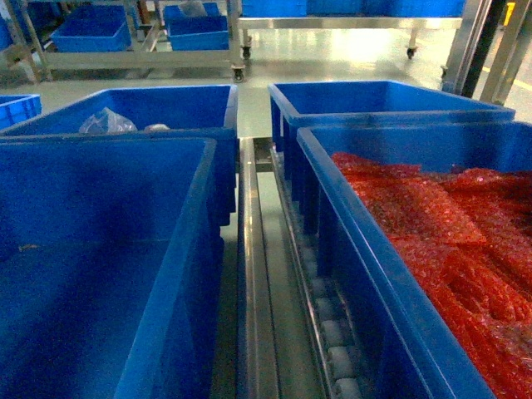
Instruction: Pick blue part to blue bin on bottom shelf
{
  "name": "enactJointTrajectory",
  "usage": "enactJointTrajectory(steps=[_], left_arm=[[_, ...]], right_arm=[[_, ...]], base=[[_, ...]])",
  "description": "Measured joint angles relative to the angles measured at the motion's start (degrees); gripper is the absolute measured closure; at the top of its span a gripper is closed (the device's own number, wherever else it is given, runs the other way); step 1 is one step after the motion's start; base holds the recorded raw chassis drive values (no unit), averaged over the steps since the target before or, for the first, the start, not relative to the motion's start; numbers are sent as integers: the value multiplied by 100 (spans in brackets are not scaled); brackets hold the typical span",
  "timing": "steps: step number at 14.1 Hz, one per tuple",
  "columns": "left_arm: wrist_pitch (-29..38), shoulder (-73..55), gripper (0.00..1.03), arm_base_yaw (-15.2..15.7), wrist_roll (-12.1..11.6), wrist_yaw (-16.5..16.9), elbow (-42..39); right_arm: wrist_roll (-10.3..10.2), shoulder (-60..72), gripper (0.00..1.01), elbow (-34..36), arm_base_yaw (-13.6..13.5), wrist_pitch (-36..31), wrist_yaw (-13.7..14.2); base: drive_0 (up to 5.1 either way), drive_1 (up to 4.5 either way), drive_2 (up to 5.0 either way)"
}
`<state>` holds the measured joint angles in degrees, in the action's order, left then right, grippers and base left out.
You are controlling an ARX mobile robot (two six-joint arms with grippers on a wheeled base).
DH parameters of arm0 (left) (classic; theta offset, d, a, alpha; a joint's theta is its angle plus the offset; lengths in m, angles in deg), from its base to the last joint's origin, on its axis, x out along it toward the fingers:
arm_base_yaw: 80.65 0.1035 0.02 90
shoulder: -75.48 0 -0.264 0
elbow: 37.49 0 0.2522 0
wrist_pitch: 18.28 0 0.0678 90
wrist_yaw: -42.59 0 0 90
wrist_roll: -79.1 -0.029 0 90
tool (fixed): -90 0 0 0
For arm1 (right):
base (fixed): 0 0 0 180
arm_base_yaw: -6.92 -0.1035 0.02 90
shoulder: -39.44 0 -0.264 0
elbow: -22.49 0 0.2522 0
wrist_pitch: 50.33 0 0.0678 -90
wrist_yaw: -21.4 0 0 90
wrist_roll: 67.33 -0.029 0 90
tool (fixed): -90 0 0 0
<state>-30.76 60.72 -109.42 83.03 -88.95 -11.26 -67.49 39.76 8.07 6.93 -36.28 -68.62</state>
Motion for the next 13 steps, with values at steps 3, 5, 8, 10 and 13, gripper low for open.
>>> enactJointTrajectory(steps=[3,5,8,10,13], left_arm=[[0,0,59,0,0,0,0],[0,0,59,0,0,0,0],[0,0,59,0,0,0,0],[0,0,59,0,0,0,0],[0,0,59,0,0,0,0]], right_arm=[[0,0,3,0,0,0,0],[0,0,3,0,0,0,0],[0,0,3,0,0,0,0],[0,0,3,0,0,0,0],[0,0,3,0,0,0,0]], base=[[0,0,0],[0,0,0],[0,0,0],[0,0,0],[0,0,0]])
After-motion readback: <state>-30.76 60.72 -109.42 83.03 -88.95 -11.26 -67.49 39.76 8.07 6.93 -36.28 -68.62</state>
